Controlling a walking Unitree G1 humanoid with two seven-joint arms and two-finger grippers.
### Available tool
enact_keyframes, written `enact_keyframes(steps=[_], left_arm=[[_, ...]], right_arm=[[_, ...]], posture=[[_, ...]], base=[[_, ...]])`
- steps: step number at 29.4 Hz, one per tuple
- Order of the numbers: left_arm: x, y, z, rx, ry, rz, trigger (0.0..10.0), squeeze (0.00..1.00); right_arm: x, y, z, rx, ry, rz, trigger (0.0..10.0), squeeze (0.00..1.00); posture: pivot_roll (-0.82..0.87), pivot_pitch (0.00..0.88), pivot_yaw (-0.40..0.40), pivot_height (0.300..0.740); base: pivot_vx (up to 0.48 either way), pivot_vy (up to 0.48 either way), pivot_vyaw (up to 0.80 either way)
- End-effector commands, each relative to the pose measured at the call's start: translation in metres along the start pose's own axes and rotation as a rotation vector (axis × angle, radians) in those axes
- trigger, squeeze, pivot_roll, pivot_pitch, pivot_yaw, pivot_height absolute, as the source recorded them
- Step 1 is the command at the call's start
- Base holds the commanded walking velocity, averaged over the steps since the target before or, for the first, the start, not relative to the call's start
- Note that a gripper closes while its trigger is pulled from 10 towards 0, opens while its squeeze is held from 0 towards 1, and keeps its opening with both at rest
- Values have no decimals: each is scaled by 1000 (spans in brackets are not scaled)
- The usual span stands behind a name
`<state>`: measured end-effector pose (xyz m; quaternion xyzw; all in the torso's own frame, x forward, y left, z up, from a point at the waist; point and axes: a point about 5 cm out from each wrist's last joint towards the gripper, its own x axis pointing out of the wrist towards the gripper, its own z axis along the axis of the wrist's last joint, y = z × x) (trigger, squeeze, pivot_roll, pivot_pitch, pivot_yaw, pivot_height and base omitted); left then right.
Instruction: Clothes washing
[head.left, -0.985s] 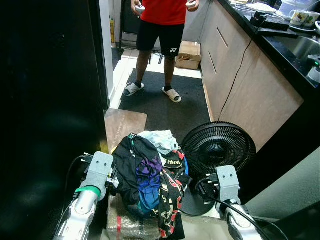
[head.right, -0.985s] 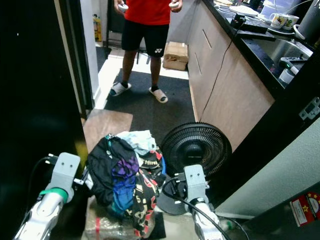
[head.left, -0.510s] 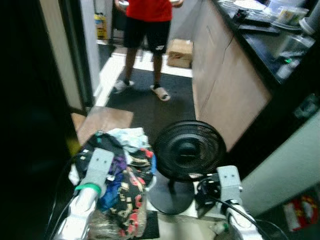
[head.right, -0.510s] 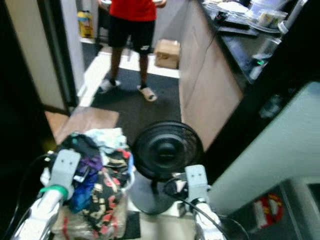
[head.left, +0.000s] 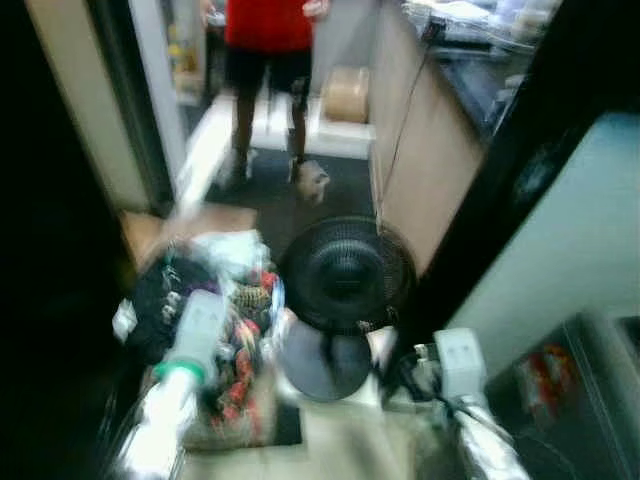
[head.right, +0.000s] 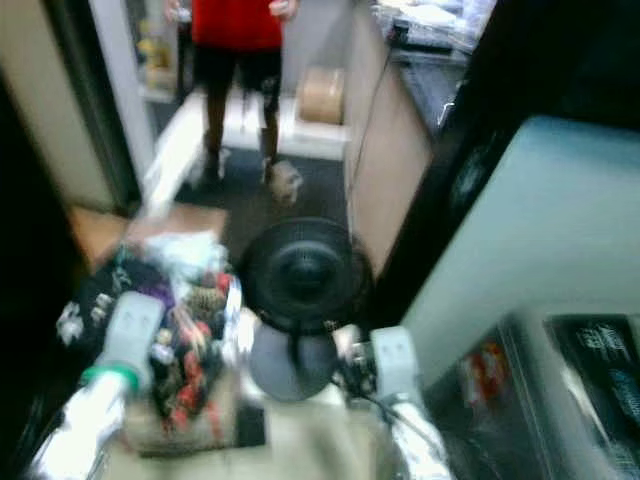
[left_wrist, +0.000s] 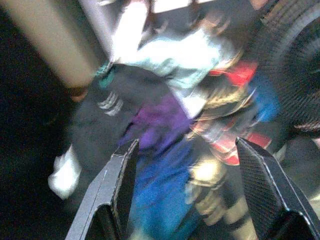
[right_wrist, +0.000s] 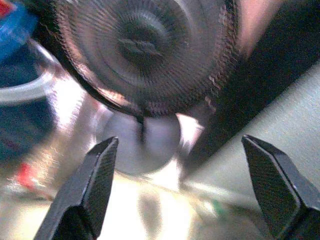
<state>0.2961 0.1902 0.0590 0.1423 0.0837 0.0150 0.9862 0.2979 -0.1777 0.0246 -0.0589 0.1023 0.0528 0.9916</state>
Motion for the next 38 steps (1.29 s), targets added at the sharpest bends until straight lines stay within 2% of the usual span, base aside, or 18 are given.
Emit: enact_keyframes(steps=[1, 17, 33, 38], left_arm=[[-2, -7, -5, -19, 22, -16, 10000, 0], [-2, -5, -5, -40, 25, -4, 10000, 0], [-3, -3, -6, -47, 27, 3, 10000, 0], [-2, -3, -6, -33, 25, 2, 10000, 0]], right_arm=[[-8, -5, -13, 1, 48, -14, 10000, 0], [-8, -5, -14, -2, 56, -11, 10000, 0], [-8, -4, -15, -1, 59, -9, 10000, 0], [-8, -4, -16, 1, 61, -9, 10000, 0]], posture=[[67, 32, -55, 740], [69, 27, -52, 740], [69, 33, -53, 740], [69, 35, -50, 740]], base=[[0, 0, 0], [0, 0, 0], [0, 432, 0], [0, 0, 0]])
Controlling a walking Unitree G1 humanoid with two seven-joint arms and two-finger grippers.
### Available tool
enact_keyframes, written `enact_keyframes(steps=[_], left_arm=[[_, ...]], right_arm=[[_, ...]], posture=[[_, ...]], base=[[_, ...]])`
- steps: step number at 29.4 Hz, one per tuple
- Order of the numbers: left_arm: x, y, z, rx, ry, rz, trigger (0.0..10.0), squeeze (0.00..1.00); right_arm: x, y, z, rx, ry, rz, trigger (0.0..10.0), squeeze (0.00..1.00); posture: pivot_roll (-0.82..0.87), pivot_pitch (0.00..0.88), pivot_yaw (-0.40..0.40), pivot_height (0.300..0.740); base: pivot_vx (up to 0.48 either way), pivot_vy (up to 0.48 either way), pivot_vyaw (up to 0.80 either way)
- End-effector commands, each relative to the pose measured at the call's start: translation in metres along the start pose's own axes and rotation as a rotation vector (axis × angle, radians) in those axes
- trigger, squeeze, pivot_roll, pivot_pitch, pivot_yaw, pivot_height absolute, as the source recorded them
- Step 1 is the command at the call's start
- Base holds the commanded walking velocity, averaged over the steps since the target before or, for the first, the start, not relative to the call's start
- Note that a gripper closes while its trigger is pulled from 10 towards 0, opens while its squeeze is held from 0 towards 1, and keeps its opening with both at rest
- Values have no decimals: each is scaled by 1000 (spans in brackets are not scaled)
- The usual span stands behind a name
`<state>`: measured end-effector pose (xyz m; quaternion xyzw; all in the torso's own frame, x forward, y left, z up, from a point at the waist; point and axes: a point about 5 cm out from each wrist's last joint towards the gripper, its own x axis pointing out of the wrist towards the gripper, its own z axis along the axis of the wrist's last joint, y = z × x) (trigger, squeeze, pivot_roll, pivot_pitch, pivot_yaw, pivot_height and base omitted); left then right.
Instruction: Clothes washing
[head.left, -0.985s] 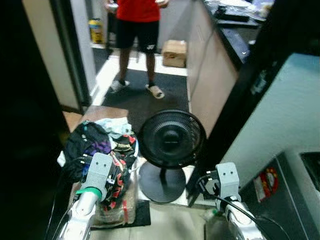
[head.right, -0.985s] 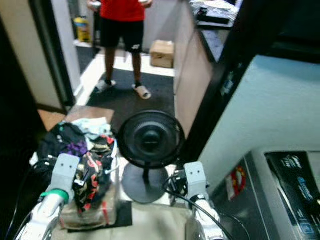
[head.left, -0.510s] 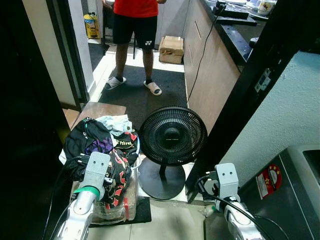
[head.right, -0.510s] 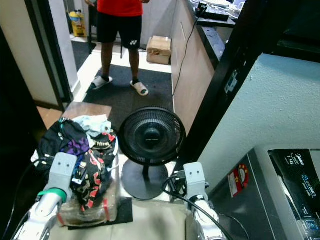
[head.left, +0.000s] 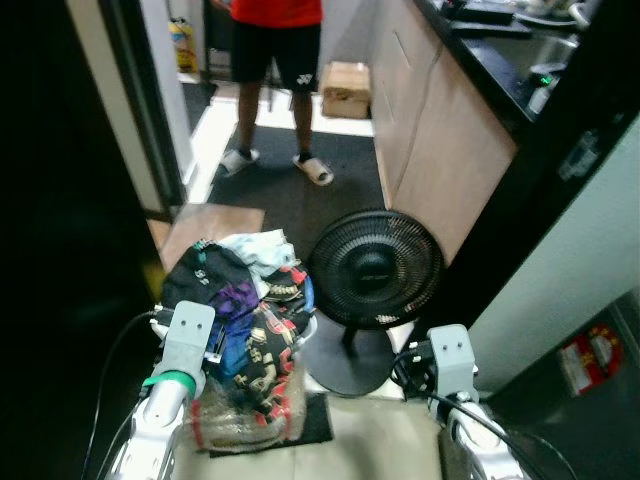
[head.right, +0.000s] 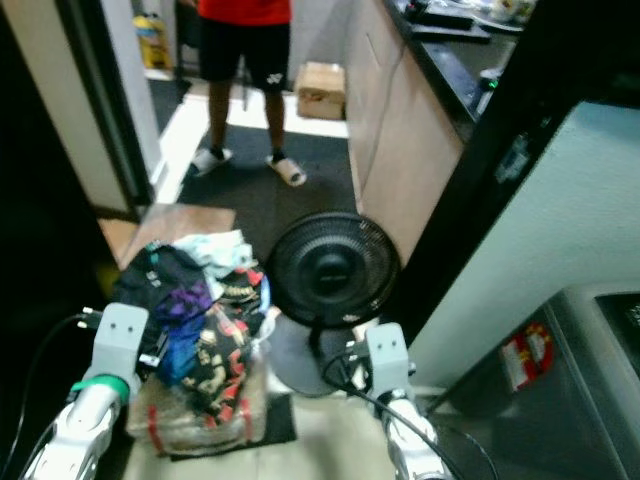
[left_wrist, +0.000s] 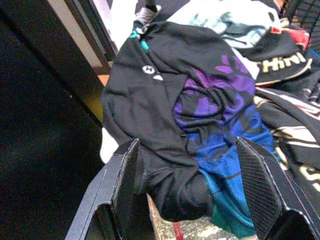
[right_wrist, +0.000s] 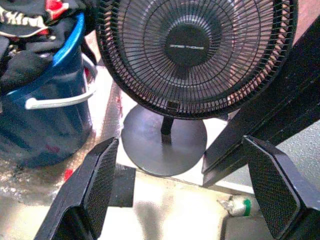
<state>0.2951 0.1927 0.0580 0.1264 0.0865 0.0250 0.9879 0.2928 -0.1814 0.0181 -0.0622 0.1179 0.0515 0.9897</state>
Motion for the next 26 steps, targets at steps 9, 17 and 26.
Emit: enact_keyframes(steps=[9, 17, 26], left_arm=[[-2, -6, -5, 0, 21, -17, 10000, 0], [-2, -5, -7, -12, 30, -15, 10000, 0], [-2, -7, -7, -46, 30, -12, 10000, 0]], right_arm=[[-5, 0, -8, 8, 29, -7, 10000, 0], [-3, 4, -5, -33, 9, 26, 10000, 0], [3, 11, 9, -88, -49, 50, 10000, 0]], posture=[[69, 35, -50, 740], [66, 35, -49, 740], [67, 36, -54, 740]], base=[[0, 0, 0], [0, 0, 0], [0, 0, 0]])
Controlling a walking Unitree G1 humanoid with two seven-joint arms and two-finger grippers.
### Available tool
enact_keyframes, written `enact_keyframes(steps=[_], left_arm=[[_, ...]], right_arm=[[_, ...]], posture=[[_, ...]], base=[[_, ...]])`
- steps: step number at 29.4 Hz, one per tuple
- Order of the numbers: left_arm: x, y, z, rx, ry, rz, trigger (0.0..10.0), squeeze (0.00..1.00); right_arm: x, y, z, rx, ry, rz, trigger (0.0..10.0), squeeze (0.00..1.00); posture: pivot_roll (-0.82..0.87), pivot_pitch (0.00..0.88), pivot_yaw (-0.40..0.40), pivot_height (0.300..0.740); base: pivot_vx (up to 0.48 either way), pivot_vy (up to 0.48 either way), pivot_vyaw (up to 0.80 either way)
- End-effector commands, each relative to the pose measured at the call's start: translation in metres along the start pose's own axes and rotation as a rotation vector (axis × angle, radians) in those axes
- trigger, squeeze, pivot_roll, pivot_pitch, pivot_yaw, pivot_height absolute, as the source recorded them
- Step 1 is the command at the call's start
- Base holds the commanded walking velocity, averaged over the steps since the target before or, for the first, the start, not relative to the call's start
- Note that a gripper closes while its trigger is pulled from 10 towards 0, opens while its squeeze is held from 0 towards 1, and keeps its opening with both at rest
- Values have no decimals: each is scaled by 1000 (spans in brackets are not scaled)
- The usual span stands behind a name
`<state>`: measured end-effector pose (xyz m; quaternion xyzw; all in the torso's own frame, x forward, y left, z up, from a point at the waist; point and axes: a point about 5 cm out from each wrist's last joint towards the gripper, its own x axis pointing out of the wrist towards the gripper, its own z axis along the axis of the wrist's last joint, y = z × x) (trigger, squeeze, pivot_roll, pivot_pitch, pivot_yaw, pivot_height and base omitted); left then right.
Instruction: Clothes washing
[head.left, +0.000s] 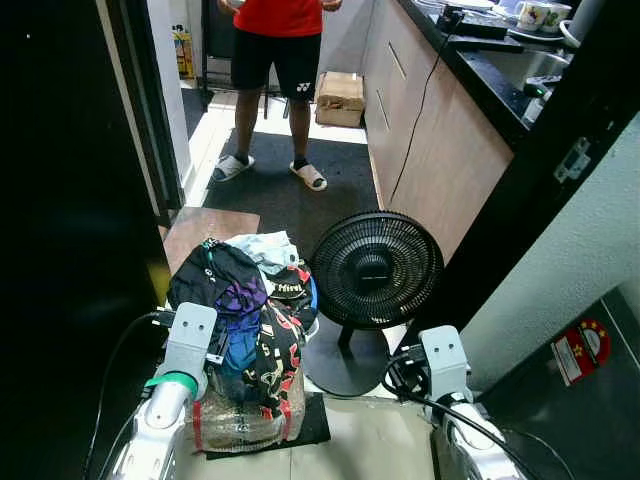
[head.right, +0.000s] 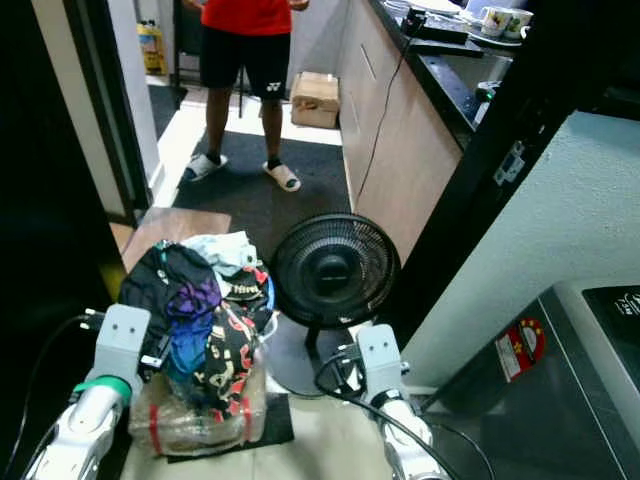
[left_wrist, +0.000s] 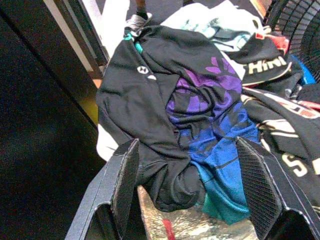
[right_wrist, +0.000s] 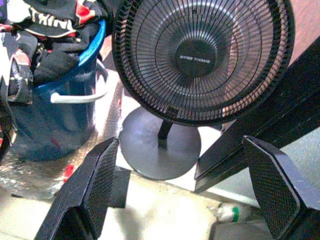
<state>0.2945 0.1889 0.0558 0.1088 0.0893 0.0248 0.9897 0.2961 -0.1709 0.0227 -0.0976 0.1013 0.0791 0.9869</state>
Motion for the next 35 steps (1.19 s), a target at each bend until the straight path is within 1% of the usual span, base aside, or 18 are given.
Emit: enact_keyframes(steps=[1, 4, 6, 8, 9, 11, 13, 16, 17, 19, 20, 21, 24, 25, 28, 30, 32, 35], left_arm=[[-2, -4, -8, -28, 32, -9, 10000, 0], [-2, -8, -11, -34, 42, -20, 10000, 0], [-2, -8, -11, -34, 42, -20, 10000, 0], [0, -12, -12, 30, 28, -29, 10000, 0], [0, -12, -12, 30, 28, -29, 10000, 0], [2, -14, -12, 43, 21, -26, 10000, 0], [4, -15, -10, 32, 17, -23, 10000, 0], [7, -18, -4, 30, 1, -47, 10000, 0], [9, -19, -2, 34, -2, -57, 10000, 0], [10, -19, -1, 38, -2, -63, 10000, 0], [12, -19, 0, 45, -1, -75, 10000, 0], [12, -19, 0, 45, -1, -75, 10000, 0], [17, -17, 3, 88, 0, -112, 10000, 0], [18, -17, 4, 106, -1, -124, 10000, 0], [19, -17, 0, 133, 16, -152, 10000, 0], [19, -17, -2, 142, 26, -163, 10000, 0], [17, -16, -10, 180, 46, -176, 10000, 0], [16, -15, -14, 188, 56, -177, 10000, 0]], right_arm=[[4, 1, 9, -27, -40, -6, 10000, 0], [9, 0, 17, -51, -61, -22, 10000, 0], [9, 0, 17, -51, -61, -22, 10000, 0], [16, -10, 28, -96, -78, -65, 10000, 0], [16, -10, 28, -96, -78, -65, 10000, 0], [19, -21, 36, -104, -92, -95, 10000, 0], [20, -24, 38, -92, -95, -106, 10000, 0], [18, -28, 35, -46, -79, -141, 10000, 0], [17, -27, 31, -25, -69, -154, 10000, 0], [16, -25, 29, -15, -63, -163, 10000, 0], [14, -22, 25, -1, -59, -173, 10000, 0], [14, -22, 25, -1, -59, -173, 10000, 0], [7, -16, 14, 37, -44, -212, 10000, 0], [5, -16, 10, 43, -38, -223, 10000, 0], [2, -11, 3, 49, -17, -227, 10000, 0], [0, -9, -1, 49, -6, -225, 10000, 0], [-5, -6, -9, 52, 22, -231, 10000, 0], [-8, -8, -13, 55, 31, -244, 10000, 0]], posture=[[59, 40, -53, 740], [54, 44, -51, 740], [54, 44, -51, 740], [38, 35, -81, 740], [38, 35, -81, 740], [37, 22, -87, 740], [42, 10, -80, 740], [42, 1, -69, 740], [38, 0, -42, 740], [38, 0, -42, 740], [31, 0, -6, 740], [31, 0, -6, 740], [15, 0, 48, 740], [15, 0, 48, 740], [-6, 0, 94, 740], [-6, 0, 94, 740], [-20, 0, 106, 740], [-40, 0, 111, 740]], base=[[0, 0, 0], [0, 0, 0], [0, 0, 0], [0, 0, 0], [0, 0, 0], [0, 0, 0], [0, 0, 0], [0, 0, 0], [0, 0, 0], [0, 0, 0], [0, 0, 0], [0, 0, 0], [0, 0, 0], [0, 0, 0], [0, 0, 0], [0, 0, 0], [0, 0, 0], [0, 0, 0]])
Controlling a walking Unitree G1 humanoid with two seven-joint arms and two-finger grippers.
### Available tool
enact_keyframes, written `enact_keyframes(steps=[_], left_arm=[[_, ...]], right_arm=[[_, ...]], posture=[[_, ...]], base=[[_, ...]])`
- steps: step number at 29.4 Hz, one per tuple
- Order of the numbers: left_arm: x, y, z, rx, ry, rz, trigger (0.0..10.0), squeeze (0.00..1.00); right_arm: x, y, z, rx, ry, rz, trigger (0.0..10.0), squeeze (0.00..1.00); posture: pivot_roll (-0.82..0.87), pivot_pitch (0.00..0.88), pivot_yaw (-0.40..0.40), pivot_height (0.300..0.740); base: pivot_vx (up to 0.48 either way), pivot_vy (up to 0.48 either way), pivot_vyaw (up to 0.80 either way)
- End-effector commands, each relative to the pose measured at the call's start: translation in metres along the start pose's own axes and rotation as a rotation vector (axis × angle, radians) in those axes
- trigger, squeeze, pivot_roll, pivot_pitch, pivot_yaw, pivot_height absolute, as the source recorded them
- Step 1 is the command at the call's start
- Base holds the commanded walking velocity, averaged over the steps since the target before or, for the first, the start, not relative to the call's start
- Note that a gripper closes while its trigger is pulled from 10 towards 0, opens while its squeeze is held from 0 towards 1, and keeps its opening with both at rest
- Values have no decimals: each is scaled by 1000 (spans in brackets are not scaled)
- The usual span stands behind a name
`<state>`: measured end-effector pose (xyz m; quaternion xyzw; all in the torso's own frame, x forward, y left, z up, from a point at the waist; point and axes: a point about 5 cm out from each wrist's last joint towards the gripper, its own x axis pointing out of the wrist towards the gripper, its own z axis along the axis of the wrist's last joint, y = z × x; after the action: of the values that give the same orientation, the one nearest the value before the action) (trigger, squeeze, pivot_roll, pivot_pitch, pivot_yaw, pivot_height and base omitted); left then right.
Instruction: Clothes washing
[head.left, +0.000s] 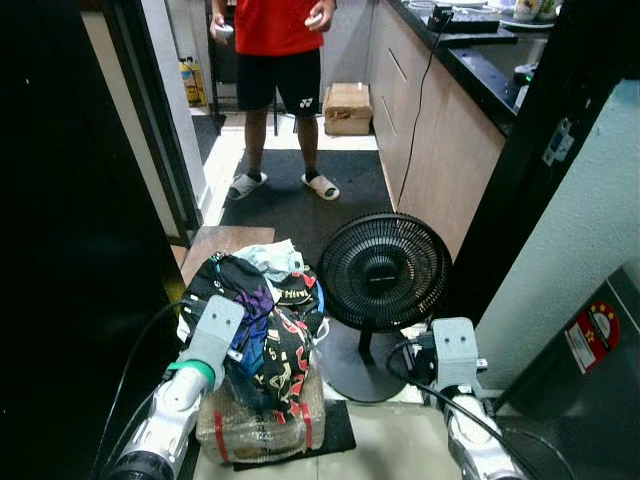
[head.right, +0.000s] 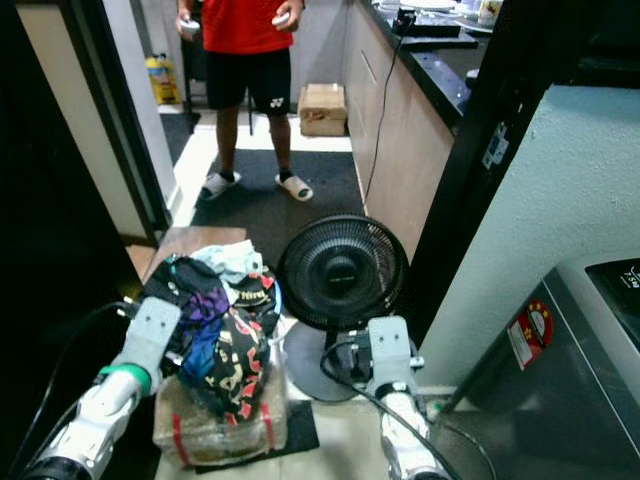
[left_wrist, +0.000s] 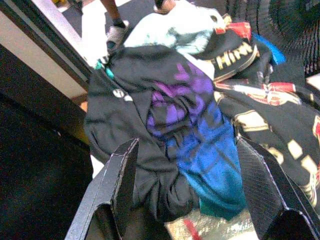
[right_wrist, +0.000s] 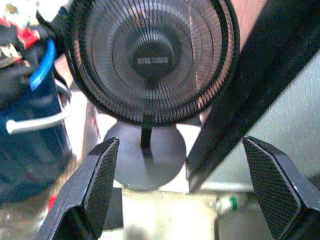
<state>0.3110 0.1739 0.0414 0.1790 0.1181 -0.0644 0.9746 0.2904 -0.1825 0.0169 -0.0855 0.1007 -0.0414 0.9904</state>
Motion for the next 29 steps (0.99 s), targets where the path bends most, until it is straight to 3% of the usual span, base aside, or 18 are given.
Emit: enact_keyframes(steps=[1, 6, 7, 12, 19, 21, 24, 26, 29], left_arm=[[-3, 1, -9, 27, 30, -9, 10000, 0], [-2, -4, -13, 13, 43, -4, 10000, 0], [0, -8, -12, 0, 45, 7, 10000, 0], [5, -9, -6, -8, 34, 13, 10000, 0], [7, 3, -3, -3, 14, 41, 10000, 0], [4, 6, -8, -33, 20, 92, 10000, 0], [-2, 0, -17, -61, 38, 105, 10000, 0], [-9, -11, -28, -48, 65, 71, 10000, 0], [-12, -16, -33, -39, 73, 43, 10000, 0]], right_arm=[[-4, -3, -6, 7, 17, -20, 10000, 0], [-3, -19, -5, -9, 7, -49, 10000, 0], [0, -32, 0, -35, -7, -63, 10000, 0], [6, -42, 10, -40, -34, -79, 10000, 0], [13, -26, 20, -6, -57, -45, 10000, 0], [11, -14, 16, -48, -48, 44, 10000, 0], [9, -17, 12, -76, -31, 75, 10000, 0], [9, -24, 12, -78, -23, 63, 10000, 0], [13, -25, 14, -52, -15, 43, 10000, 0]], posture=[[-46, 0, 109, 740], [-76, 0, 82, 740], [-90, 0, 69, 740], [-95, 0, 35, 740], [-77, 0, -4, 740], [-38, 0, -35, 740], [-53, 0, -23, 740], [-46, 0, -17, 740], [-45, 0, -11, 740]], base=[[0, 0, 0], [0, 0, 0], [0, 0, 0], [0, 0, 0], [0, 0, 0], [0, 0, 0], [0, 0, 0], [0, 0, 0], [0, 0, 0]])
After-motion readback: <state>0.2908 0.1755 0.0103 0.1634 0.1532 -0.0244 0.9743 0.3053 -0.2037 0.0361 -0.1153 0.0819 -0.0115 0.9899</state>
